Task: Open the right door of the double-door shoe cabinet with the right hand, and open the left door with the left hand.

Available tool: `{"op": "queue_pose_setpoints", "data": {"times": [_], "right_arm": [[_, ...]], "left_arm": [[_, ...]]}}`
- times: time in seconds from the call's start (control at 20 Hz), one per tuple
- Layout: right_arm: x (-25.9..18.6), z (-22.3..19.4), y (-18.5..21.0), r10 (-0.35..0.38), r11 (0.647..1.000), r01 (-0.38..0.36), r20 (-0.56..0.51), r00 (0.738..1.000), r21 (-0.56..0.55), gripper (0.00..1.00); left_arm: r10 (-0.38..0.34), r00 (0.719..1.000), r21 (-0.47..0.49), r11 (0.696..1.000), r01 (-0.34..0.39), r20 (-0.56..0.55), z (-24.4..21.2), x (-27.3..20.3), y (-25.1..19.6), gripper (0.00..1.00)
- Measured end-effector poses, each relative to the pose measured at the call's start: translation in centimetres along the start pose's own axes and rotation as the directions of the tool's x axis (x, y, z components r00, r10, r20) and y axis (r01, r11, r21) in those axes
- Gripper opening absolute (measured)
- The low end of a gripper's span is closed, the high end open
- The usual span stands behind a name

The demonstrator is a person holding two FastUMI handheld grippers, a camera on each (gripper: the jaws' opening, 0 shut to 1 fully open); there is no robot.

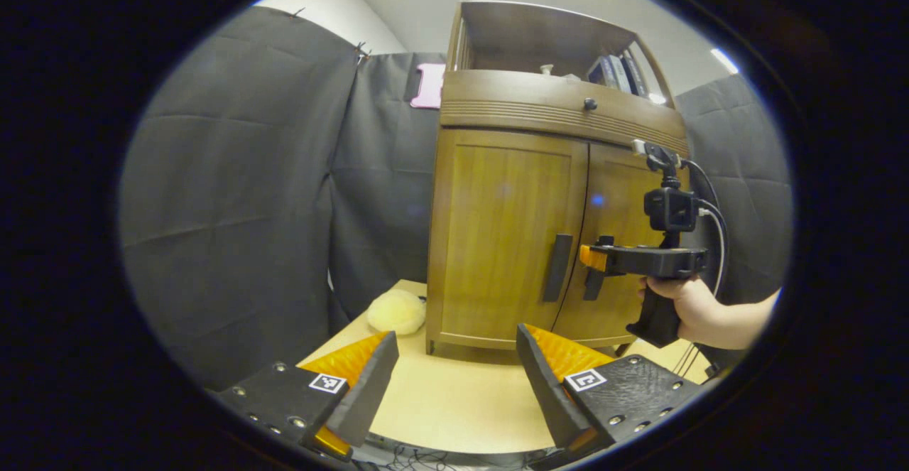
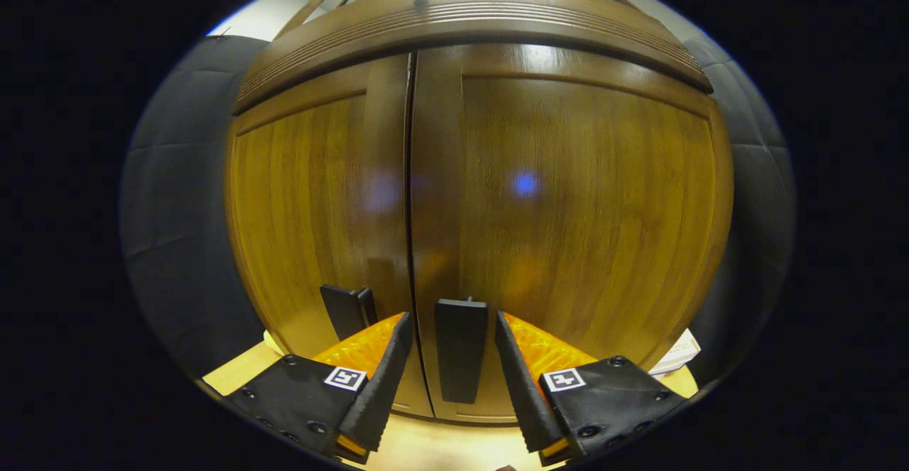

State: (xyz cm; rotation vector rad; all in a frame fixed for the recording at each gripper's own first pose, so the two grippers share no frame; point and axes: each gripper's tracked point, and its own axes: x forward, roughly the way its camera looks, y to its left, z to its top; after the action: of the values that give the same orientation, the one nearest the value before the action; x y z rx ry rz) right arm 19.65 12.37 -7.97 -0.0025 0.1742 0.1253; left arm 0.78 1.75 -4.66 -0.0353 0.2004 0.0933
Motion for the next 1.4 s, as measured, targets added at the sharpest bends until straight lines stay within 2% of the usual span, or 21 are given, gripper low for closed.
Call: {"op": "queue_pose_setpoints", "data": {"times": [0.05,0.2,0.25,0.3,0.45,0.5,0.55,0.6,0.65,0.7,0.75,0.85,0.95,1.1,1.15,1.2,1.4], "right_arm": [[0.3,0.1,-0.1,-0.019,1.0,0.019,0.01,1.0,0.006,0.75],[0.5,-0.1,-0.6,-0.034,0.999,0.034,0.008,0.999,-0.004,0.36],[0.7,-0.7,-0.6,-0.035,0.999,0.035,-0.012,0.999,-0.008,0.39],[0.7,-1.2,-0.9,-0.038,0.999,0.038,-0.028,0.999,-0.007,0.34],[0.9,-0.6,-0.7,-0.026,1.0,0.026,-0.013,1.0,-0.003,0.33],[0.9,-0.7,-0.8,-0.018,1.0,0.017,-0.006,1.0,-0.025,0.27],[1.0,-0.7,-0.8,-0.004,0.999,0.004,-0.003,1.0,-0.036,0.27],[0.8,-0.6,-0.6,0.02,0.999,-0.02,0.0,1.0,-0.036,0.2],[1.1,-0.9,-0.3,0.043,0.999,-0.043,-0.009,0.999,-0.018,0.2],[1.2,-0.8,0.0,0.067,0.998,-0.067,-0.012,0.998,0.0,0.16],[1.1,-0.6,0.1,0.08,0.997,-0.08,-0.017,0.997,0.001,0.07],[0.7,-0.9,-0.1,0.087,0.996,-0.087,-0.029,0.996,-0.006,0.07],[0.7,-0.8,-0.2,0.073,0.997,-0.073,-0.032,0.997,-0.018,0.1],[0.6,-0.9,-0.3,0.064,0.998,-0.065,-0.038,0.997,-0.014,0.1],[0.4,-0.9,-0.3,0.065,0.998,-0.066,-0.042,0.997,-0.015,0.13],[0.4,-0.9,-0.3,0.065,0.998,-0.066,-0.043,0.997,-0.017,0.1],[0.5,-0.9,-0.3,0.07,0.997,-0.071,-0.041,0.997,-0.013,0.1]], "left_arm": [[0.0,1.0,-0.011,1.0,0.0,0.003,0.0,0.3,0.3,0.96],[0.015,1.0,-0.033,0.999,-0.014,0.011,-0.1,0.1,1.0,0.96],[0.021,1.0,-0.036,0.999,-0.02,0.012,0.2,0.2,1.1,0.96],[0.027,1.0,-0.039,0.999,-0.027,0.011,0.2,0.5,1.1,0.96],[0.043,0.999,-0.051,0.998,-0.042,0.018,0.8,1.2,1.5,0.96],[0.047,0.999,-0.054,0.997,-0.045,0.022,1.1,1.0,1.7,0.96],[0.052,0.998,-0.054,0.997,-0.051,0.026,1.3,0.9,1.8,0.96],[0.059,0.998,-0.049,0.997,-0.058,0.028,1.4,0.7,1.9,0.96],[0.067,0.997,-0.039,0.997,-0.066,0.03,1.5,0.5,2.1,0.96],[0.076,0.997,-0.026,0.997,-0.075,0.035,1.6,0.3,2.3,0.96],[0.081,0.996,-0.015,0.997,-0.08,0.038,1.7,0.1,2.2,0.96],[0.072,0.997,-0.015,0.997,-0.071,0.036,2.0,0.1,1.9,0.96],[0.049,0.999,-0.024,0.999,-0.048,0.024,1.6,-0.2,1.6,0.96],[0.039,0.999,0.008,0.999,-0.039,0.033,1.0,-2.1,0.9,0.96],[0.039,0.999,0.018,0.999,-0.04,0.038,1.1,-2.6,0.8,0.96],[0.038,0.998,0.024,0.999,-0.04,0.042,1.1,-3.0,0.8,0.96],[0.028,1.0,-0.011,1.0,-0.028,0.003,-1.2,-4.7,0.3,0.96]]}}
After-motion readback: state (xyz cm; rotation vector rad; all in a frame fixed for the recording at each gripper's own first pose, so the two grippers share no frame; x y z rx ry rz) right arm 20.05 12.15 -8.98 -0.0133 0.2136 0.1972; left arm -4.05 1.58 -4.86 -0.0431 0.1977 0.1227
